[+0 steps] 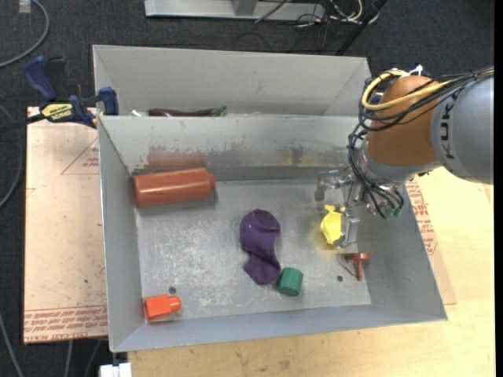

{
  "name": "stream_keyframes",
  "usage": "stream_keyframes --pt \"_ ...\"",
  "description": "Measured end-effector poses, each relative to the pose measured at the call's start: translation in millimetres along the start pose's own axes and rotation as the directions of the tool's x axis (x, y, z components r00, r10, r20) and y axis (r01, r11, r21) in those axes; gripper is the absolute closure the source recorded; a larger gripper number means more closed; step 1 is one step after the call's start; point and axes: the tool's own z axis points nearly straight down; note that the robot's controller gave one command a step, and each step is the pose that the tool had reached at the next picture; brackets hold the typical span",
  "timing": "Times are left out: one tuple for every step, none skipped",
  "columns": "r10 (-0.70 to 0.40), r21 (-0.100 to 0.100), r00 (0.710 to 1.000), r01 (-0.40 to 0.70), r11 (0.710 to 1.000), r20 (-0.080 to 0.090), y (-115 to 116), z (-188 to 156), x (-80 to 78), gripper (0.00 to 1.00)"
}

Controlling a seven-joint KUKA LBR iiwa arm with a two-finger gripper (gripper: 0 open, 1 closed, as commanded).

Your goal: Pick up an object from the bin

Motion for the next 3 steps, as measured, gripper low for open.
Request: stream_keyframes --pt "0.089 -0.001 0.996 -0.089 0.996 -0.003 -5 14 -6.0 0.0" --pt "-0.081 0.0 0.997 0.081 0.997 0.0 -8 17 -2.3 0.0" --pt "0.058 -0.001 0.998 -0.058 0.998 0.002 -51 25 0.1 1.0"
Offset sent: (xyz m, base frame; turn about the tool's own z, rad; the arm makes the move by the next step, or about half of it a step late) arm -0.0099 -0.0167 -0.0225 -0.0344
